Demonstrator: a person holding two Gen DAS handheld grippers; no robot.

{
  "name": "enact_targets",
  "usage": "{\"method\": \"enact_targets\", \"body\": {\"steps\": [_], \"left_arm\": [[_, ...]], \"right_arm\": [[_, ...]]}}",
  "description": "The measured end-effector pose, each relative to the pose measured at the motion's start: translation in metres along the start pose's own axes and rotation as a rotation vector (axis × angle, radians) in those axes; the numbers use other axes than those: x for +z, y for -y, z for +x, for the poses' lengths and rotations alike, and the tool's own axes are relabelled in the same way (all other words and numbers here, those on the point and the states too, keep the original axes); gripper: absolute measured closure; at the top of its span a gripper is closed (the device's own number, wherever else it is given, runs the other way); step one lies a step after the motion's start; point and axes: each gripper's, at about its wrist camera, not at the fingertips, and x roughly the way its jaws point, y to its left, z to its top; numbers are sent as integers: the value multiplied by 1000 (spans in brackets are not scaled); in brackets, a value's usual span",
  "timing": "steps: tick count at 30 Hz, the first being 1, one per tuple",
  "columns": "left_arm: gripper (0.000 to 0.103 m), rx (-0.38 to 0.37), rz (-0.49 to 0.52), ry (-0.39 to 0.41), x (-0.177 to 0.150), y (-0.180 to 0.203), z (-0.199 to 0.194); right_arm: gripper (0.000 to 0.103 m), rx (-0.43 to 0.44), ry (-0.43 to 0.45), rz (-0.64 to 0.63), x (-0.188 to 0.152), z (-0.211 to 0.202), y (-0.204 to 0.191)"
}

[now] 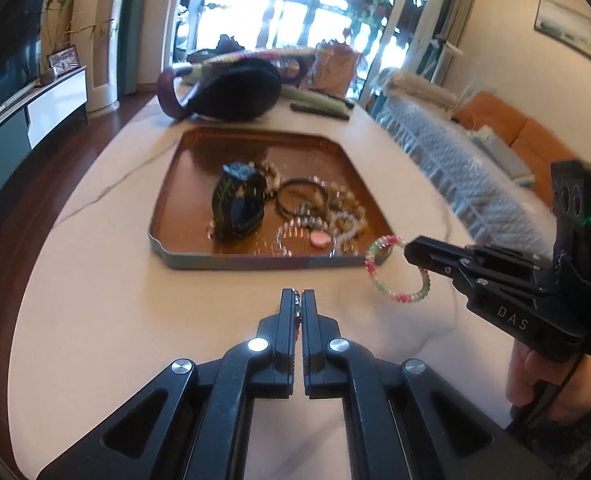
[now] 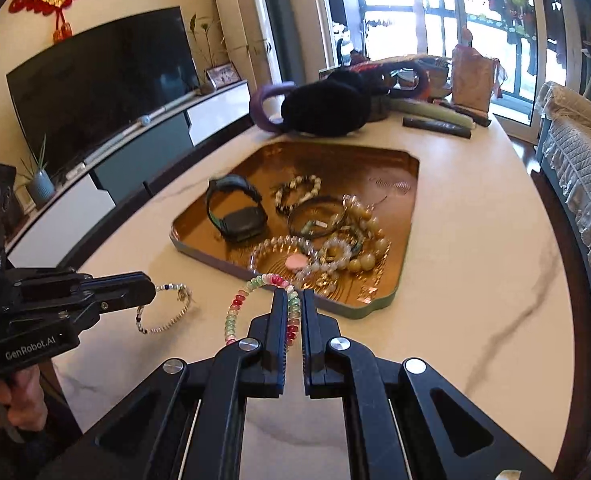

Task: Organize jewelry
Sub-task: 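Carry the gold chain and multicolor bracelets over the copper tray and open both tools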

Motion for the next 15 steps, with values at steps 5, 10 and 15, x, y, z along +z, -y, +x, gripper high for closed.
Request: {"method": "enact_targets", "body": {"steps": [5,10,15], "left_arm": [[100,-55,-32,21,9,-3,-12],[100,-55,6,51,15,10,-21],[100,-30,67,89,28,30,-23]], "right_arm": [[98,1,34,-2,9,-14,1],[98,-8,64,-12,15,-23,2],[98,-3,87,-24,24,-28,0]]}}
